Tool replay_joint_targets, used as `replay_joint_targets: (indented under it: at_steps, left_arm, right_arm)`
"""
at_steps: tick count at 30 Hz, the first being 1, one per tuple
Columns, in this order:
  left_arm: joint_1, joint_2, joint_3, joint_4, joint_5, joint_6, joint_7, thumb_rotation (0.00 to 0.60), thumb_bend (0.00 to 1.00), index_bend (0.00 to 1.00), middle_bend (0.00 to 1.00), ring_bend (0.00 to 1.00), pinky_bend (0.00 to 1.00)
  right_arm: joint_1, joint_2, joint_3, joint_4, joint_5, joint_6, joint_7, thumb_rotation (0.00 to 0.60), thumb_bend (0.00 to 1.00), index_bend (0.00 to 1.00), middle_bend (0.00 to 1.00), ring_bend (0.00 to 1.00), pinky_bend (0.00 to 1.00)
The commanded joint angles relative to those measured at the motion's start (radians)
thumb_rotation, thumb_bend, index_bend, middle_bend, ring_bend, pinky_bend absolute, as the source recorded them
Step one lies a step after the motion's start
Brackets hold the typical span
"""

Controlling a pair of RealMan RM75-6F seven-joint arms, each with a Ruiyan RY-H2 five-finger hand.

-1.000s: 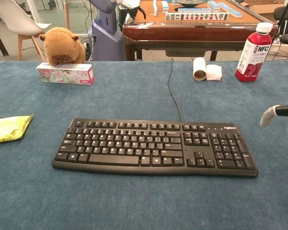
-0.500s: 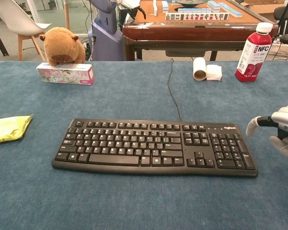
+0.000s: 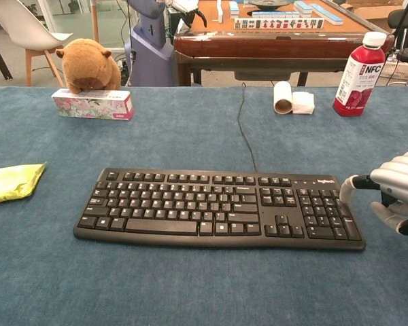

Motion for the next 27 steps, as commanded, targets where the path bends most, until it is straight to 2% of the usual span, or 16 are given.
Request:
replay_joint_targets:
  at_steps: [1, 13, 16, 19, 24, 27]
  left_arm:
    - [0.001, 0.001, 0.000, 0.001, -0.001, 0.000, -0.002, 0.600, 0.17, 0.33, 0.28, 0.26, 0.38]
    - [0.004, 0.004, 0.000, 0.001, 0.001, 0.003, -0.006, 0.600, 0.17, 0.33, 0.28, 0.26, 0.38]
    - [0.004, 0.003, 0.000, 0.002, 0.001, 0.003, -0.003, 0.600, 0.17, 0.33, 0.28, 0.26, 0.38]
    - [0.004, 0.003, 0.000, 0.001, 0.002, 0.004, -0.003, 0.600, 0.17, 0.33, 0.28, 0.26, 0.38]
    - [0.006, 0.005, 0.002, -0.003, 0.008, 0.010, -0.002, 0.600, 0.17, 0.33, 0.28, 0.26, 0.38]
    - [0.008, 0.006, 0.004, -0.006, 0.015, 0.017, 0.002, 0.600, 0.17, 0.33, 0.28, 0.26, 0.38]
  right_arm:
    - [0.004, -0.005, -0.002, 0.003, 0.005, -0.003, -0.004, 0.600, 0.74, 0.32, 1.00, 1.00, 1.00]
    - [0.009, -0.017, -0.015, 0.025, 0.024, -0.002, -0.003, 0.600, 0.74, 0.32, 1.00, 1.00, 1.00]
    - [0.005, -0.011, -0.022, 0.024, -0.017, 0.031, 0.031, 0.600, 0.74, 0.32, 1.00, 1.00, 1.00]
    - [0.001, 0.015, -0.038, 0.016, -0.095, 0.083, 0.111, 0.600, 0.74, 0.32, 0.95, 0.97, 1.00]
    - [-0.022, 0.071, -0.061, 0.001, -0.188, 0.180, 0.183, 0.600, 0.71, 0.32, 0.77, 0.82, 1.00]
    - [-0.045, 0.110, -0.070, -0.022, -0.213, 0.232, 0.190, 0.600, 0.64, 0.32, 0.63, 0.64, 0.95]
